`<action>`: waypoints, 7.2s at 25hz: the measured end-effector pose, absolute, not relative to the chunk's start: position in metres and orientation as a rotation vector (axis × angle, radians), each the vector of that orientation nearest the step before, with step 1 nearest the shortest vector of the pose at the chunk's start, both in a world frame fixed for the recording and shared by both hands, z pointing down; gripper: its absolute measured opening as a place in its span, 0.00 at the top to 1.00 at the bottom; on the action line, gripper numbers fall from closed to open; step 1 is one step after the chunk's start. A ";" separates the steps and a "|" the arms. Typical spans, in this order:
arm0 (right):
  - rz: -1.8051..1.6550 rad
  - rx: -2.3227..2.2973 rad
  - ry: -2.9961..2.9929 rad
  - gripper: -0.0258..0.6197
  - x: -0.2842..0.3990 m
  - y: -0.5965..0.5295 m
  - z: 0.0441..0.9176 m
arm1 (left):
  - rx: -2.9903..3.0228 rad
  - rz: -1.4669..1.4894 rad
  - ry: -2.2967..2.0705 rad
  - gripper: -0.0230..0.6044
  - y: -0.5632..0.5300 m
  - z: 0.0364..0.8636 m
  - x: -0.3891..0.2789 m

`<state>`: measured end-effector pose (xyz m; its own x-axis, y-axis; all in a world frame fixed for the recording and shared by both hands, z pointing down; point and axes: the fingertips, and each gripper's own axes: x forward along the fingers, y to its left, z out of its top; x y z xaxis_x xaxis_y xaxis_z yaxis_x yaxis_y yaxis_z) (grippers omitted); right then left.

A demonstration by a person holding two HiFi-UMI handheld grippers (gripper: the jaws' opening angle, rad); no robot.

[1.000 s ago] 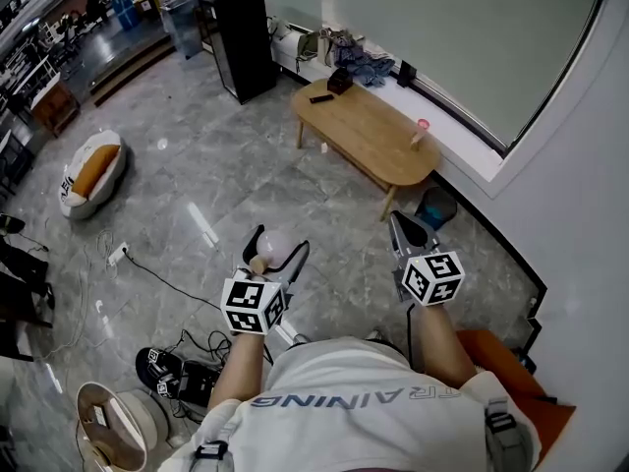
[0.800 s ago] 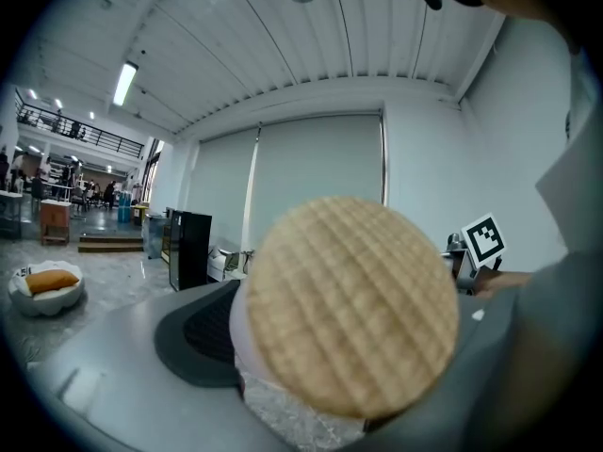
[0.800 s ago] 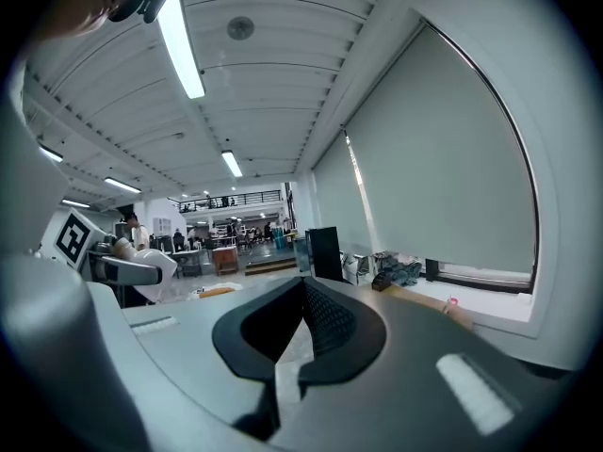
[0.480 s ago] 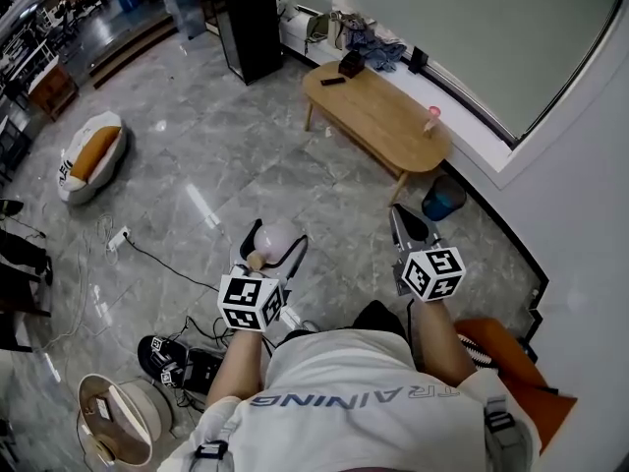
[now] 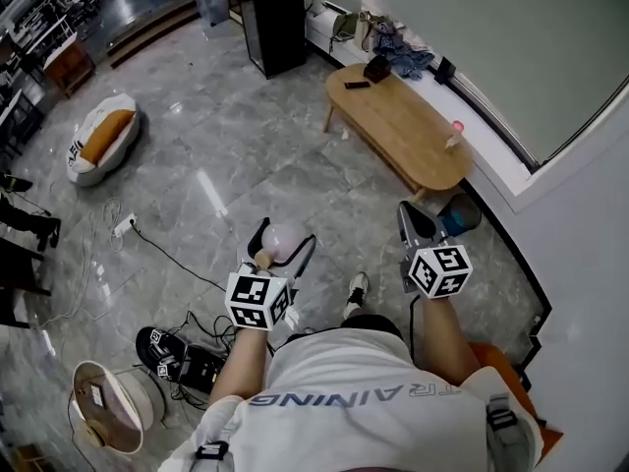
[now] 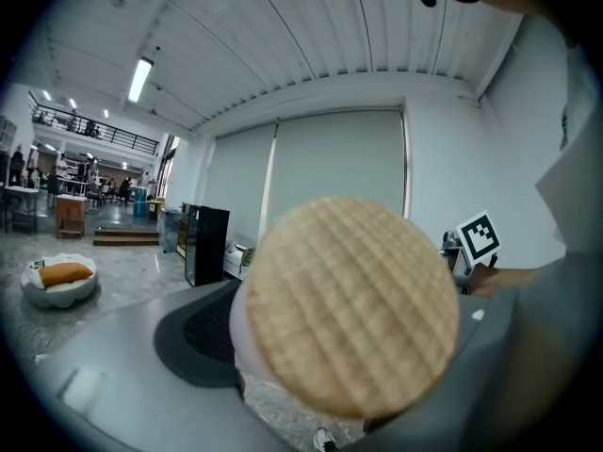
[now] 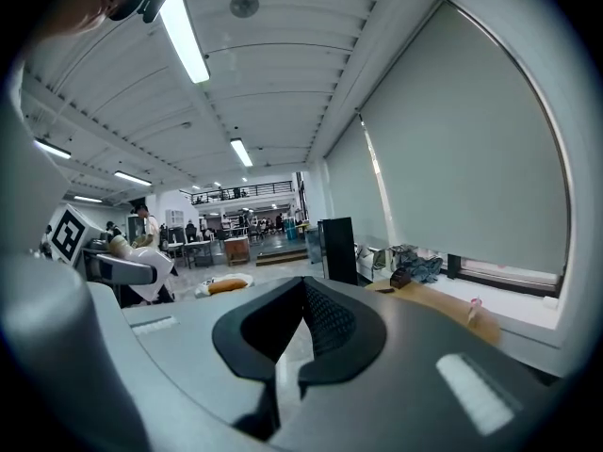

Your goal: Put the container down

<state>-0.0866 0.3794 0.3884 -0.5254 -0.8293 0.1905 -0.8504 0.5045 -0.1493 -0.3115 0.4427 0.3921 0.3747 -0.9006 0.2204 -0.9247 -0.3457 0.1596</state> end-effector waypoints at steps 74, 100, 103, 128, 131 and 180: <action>0.493 2.128 -2.233 0.93 0.130 -0.243 0.416 | 2.650 0.318 -1.001 0.32 -0.314 0.405 -0.110; 0.660 2.436 -1.829 0.93 0.258 -0.291 0.464 | 2.750 0.493 -0.520 0.31 -0.444 0.444 0.069; 0.671 2.473 -1.782 0.93 0.251 -0.303 0.466 | 2.762 0.520 -0.482 0.32 -0.463 0.452 0.064; 1.064 2.426 -1.696 0.93 0.226 -0.310 0.634 | 2.653 0.878 -0.366 0.32 -0.470 0.666 0.107; 1.101 2.431 -1.673 0.93 0.229 -0.307 0.658 | 2.651 0.902 -0.342 0.32 -0.471 0.706 0.129; 1.318 2.450 -1.562 0.93 0.228 -0.258 0.739 | 2.552 1.364 -0.134 0.26 -0.426 0.920 0.186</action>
<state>0.2280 -0.2584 0.7393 0.1796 -0.7715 0.6103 -0.7313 -0.5197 -0.4417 0.1856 -0.4258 0.9203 0.5591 0.0340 0.8284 -0.1943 -0.9660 0.1708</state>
